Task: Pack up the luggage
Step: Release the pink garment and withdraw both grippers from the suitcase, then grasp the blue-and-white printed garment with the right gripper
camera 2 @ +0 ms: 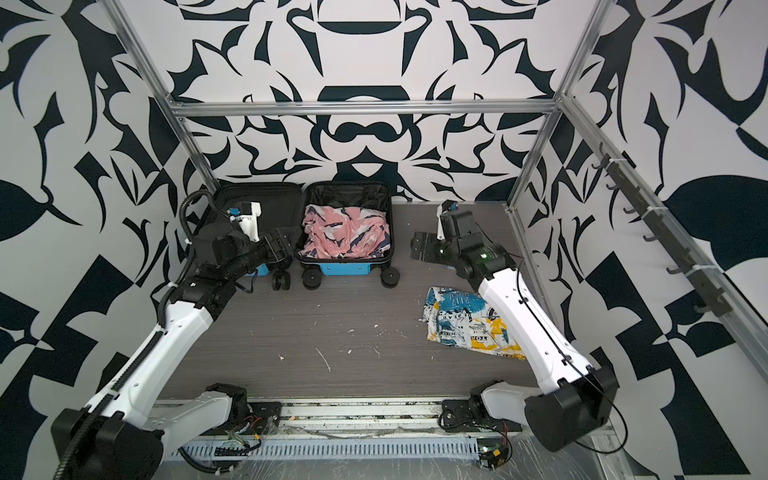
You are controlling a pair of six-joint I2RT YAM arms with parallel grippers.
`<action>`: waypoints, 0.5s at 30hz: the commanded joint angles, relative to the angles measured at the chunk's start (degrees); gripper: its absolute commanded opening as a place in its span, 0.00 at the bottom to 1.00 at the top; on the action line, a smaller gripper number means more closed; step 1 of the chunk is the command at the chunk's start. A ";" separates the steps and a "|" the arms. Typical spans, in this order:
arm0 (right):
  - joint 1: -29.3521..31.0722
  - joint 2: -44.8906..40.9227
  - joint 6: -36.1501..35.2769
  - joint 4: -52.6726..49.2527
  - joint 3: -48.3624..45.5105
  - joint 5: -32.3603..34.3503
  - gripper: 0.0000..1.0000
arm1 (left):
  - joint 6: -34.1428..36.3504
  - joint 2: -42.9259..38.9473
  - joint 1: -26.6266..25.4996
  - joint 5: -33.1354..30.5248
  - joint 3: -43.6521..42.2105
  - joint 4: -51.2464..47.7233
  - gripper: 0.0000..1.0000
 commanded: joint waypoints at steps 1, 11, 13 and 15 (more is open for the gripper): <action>-0.06 -3.39 -0.62 -1.90 -7.56 1.48 0.96 | -1.23 -3.46 -0.71 6.97 -5.21 1.89 0.79; -0.06 -7.10 7.36 3.99 -29.34 1.47 0.87 | -9.80 -22.83 -6.56 0.76 -30.19 -0.22 0.76; -0.06 -5.05 7.80 6.02 -30.89 1.46 0.86 | -12.72 -24.84 -11.53 -3.91 -34.44 -0.19 0.74; -0.06 -2.43 8.07 7.81 -31.61 1.56 0.85 | -15.27 -25.92 -17.31 -9.57 -37.69 -0.39 0.71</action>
